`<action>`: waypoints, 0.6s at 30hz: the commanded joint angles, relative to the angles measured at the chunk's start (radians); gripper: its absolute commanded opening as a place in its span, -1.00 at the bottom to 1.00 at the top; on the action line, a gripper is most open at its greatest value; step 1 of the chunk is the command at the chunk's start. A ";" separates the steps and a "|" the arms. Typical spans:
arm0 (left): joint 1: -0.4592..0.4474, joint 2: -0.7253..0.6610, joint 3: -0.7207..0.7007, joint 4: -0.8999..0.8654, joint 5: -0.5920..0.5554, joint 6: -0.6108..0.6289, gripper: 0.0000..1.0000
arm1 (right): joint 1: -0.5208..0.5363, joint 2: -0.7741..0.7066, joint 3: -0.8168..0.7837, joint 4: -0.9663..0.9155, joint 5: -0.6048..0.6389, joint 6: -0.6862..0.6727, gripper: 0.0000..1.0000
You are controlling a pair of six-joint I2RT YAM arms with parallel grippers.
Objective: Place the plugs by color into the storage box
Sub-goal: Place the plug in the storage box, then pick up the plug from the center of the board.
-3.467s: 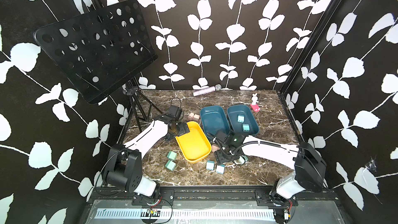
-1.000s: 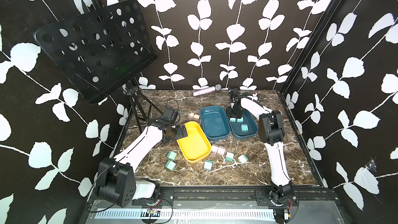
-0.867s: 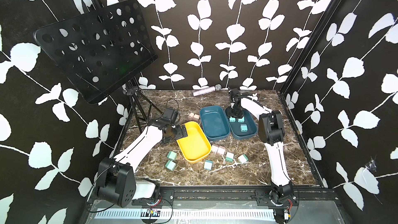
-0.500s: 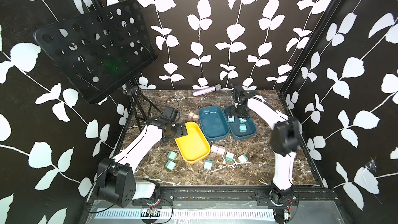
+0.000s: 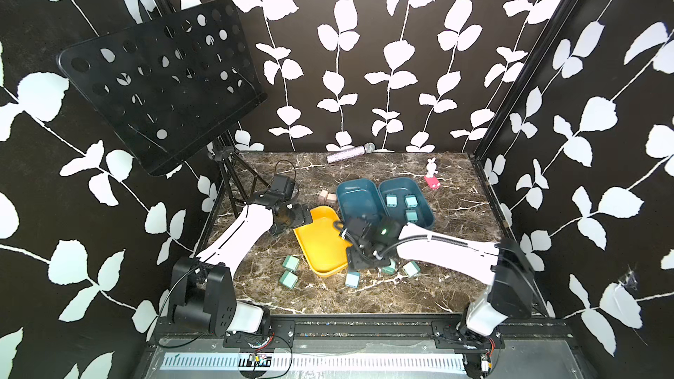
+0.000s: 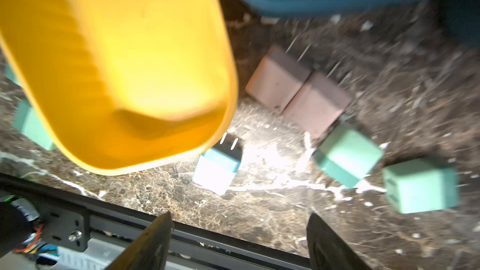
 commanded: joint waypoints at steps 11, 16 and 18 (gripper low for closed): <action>0.011 -0.030 -0.089 0.065 0.054 0.008 0.99 | 0.064 0.087 -0.112 0.242 0.082 0.297 0.61; 0.023 -0.047 -0.104 0.058 0.055 0.013 0.98 | 0.066 0.148 -0.076 0.260 0.070 0.306 0.61; 0.026 -0.052 -0.106 0.056 0.056 0.015 0.98 | 0.066 0.162 -0.066 0.236 0.069 0.317 0.60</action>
